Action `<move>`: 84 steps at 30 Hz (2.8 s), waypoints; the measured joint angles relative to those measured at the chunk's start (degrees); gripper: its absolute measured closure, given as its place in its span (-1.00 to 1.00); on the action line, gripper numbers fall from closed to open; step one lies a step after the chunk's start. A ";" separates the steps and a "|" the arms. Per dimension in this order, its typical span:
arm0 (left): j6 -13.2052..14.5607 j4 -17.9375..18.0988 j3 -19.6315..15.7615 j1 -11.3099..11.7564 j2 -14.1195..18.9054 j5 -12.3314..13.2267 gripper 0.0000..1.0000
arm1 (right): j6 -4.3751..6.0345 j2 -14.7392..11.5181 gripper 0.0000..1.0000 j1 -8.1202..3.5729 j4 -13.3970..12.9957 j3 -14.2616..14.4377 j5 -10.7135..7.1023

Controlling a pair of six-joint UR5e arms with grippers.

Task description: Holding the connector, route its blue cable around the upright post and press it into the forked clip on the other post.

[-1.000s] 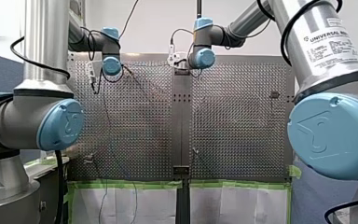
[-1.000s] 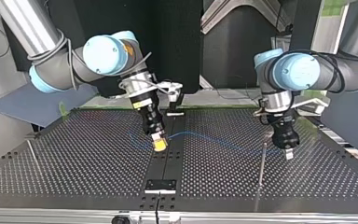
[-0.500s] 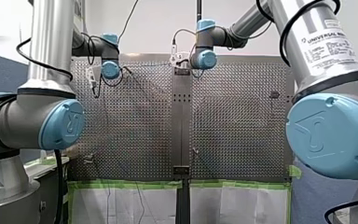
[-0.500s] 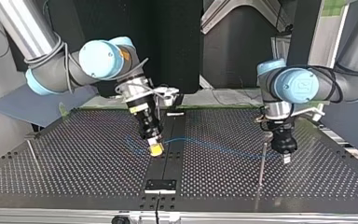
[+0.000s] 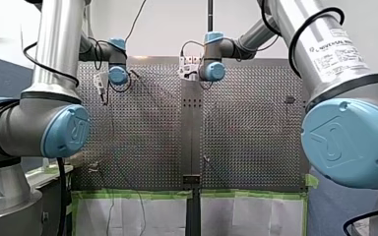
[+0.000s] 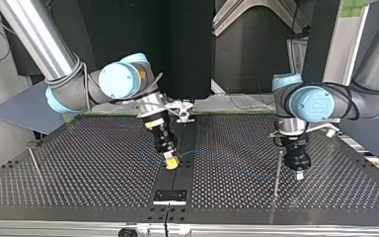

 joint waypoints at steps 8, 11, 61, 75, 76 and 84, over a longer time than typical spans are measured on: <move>-0.75 1.23 0.08 0.10 -3.64 1.01 1.00 | 0.04 1.58 1.00 -0.78 0.07 -0.47 0.08; -1.09 1.44 0.06 0.05 -4.24 1.33 1.00 | 0.02 2.74 1.00 -1.10 0.22 -0.48 0.31; -4.73 -1.32 -0.09 -0.33 -4.61 4.45 -1.00 | -1.13 14.18 1.00 -6.12 -6.94 11.38 5.21; -4.65 -1.45 -0.09 -0.33 -4.62 3.84 -1.00 | -0.87 14.06 1.00 -7.33 -14.91 19.58 11.80; -4.65 -1.46 -0.08 -0.33 -4.62 3.84 -1.00 | -0.67 14.06 1.00 -7.50 -15.45 20.12 11.95; -4.51 -1.76 -0.09 -0.44 -4.62 3.62 -1.00 | -0.12 14.08 1.00 -9.25 -20.42 25.08 13.42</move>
